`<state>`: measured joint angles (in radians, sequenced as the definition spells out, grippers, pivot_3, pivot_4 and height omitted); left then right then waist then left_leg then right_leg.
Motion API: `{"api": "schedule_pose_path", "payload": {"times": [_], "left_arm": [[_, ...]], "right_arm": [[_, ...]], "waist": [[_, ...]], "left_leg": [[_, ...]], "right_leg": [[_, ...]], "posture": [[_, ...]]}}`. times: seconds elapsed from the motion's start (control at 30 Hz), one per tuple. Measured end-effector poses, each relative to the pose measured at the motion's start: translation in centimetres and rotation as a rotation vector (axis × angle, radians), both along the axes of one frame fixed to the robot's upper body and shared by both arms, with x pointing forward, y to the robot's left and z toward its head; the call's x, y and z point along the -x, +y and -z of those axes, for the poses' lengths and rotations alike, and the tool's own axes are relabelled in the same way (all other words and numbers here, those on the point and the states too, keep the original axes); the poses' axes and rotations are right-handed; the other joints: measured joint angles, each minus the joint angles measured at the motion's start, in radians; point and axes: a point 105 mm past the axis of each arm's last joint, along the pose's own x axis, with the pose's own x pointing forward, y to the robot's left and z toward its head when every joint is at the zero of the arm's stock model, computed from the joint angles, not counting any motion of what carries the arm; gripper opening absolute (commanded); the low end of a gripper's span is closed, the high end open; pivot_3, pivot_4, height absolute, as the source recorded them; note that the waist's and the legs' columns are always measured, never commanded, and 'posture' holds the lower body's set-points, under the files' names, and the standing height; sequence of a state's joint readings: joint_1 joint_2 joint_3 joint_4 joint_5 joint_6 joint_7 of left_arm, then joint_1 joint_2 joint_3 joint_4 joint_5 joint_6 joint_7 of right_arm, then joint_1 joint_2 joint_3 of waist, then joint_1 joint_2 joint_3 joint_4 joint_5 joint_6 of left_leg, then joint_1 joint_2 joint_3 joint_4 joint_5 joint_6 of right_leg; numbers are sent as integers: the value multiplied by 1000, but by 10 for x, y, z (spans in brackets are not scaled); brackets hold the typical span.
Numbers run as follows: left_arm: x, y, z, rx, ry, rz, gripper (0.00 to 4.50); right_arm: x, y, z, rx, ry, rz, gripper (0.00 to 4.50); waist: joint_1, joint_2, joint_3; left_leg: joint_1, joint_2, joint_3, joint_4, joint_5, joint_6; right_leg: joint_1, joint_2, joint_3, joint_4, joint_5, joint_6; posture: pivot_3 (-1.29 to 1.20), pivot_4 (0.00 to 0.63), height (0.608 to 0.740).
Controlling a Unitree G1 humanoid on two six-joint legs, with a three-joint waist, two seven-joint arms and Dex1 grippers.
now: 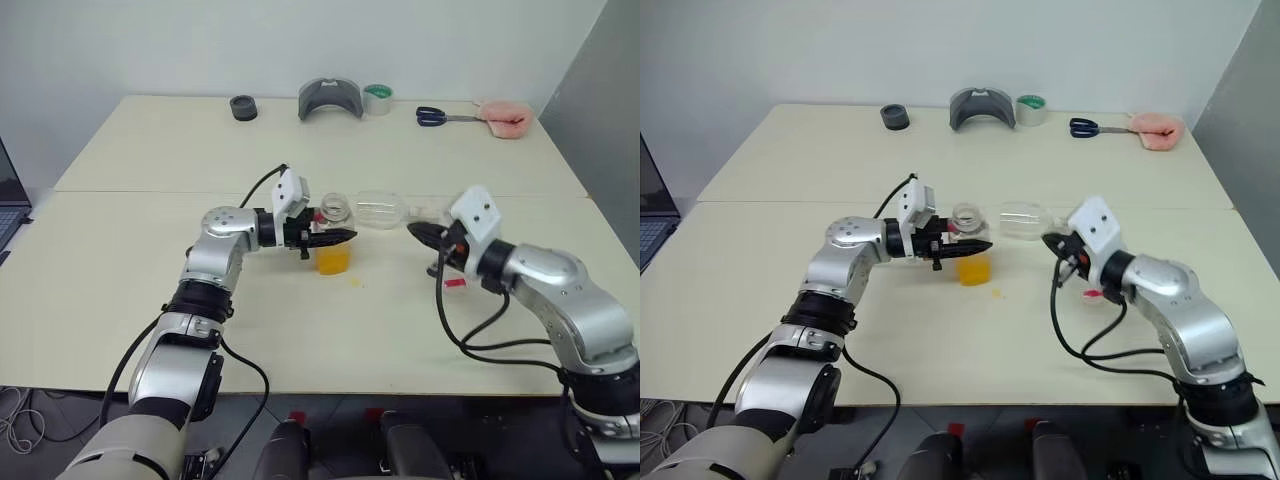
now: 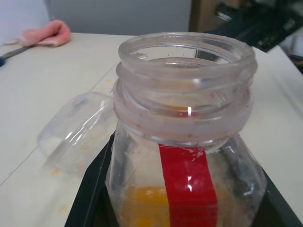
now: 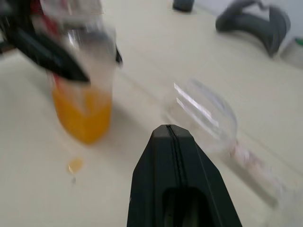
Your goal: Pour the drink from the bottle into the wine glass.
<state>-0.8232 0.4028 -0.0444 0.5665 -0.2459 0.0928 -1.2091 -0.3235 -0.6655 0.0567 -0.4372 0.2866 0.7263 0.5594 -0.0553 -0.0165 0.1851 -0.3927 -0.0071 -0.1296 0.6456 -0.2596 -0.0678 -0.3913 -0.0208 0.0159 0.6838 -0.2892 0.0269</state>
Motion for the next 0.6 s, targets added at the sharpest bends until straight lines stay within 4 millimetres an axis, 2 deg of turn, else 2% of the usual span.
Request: {"api": "schedule_pose_path", "payload": {"times": [0.03,0.1,0.2,0.33,0.43,0.5,0.6], "left_arm": [[-3,11,-1,12,2,-56,1761],[-10,29,-5,33,-12,-149,1761],[-21,56,-16,62,-58,-317,1761],[-35,99,-16,69,-80,-552,1761],[-42,127,-9,103,-64,-714,1761],[-46,137,-9,128,-70,-784,1761],[-51,148,-10,156,-76,-863,1760]], "right_arm": [[2,-7,11,28,27,28,0],[4,-12,21,35,49,57,360],[4,-8,22,14,49,62,1240],[11,15,18,-44,53,-27,2647],[17,54,1,-126,38,-186,3669],[20,80,-15,-161,0,-286,3681],[20,104,-28,-185,-30,-351,3681]], "waist": [[-2,0,0],[-4,0,0],[-3,0,0],[-1,0,0],[-2,0,0],[-1,0,0],[0,-1,0]], "left_leg": [[1,0,0,0,0,0],[1,1,0,0,0,0],[1,1,0,0,0,0],[1,0,0,0,0,0],[1,0,0,0,0,0],[1,0,-1,0,0,0],[1,0,-1,0,1,-1]], "right_leg": [[0,0,1,0,0,0],[0,0,1,1,0,0],[0,0,1,2,0,0],[0,0,0,1,0,0],[0,0,0,1,0,0],[0,0,-1,1,0,0],[0,0,-1,0,0,0]], "posture": [[0,150,740],[0,150,740],[0,150,740],[0,150,740],[0,150,740],[0,150,740],[0,150,740]]}}
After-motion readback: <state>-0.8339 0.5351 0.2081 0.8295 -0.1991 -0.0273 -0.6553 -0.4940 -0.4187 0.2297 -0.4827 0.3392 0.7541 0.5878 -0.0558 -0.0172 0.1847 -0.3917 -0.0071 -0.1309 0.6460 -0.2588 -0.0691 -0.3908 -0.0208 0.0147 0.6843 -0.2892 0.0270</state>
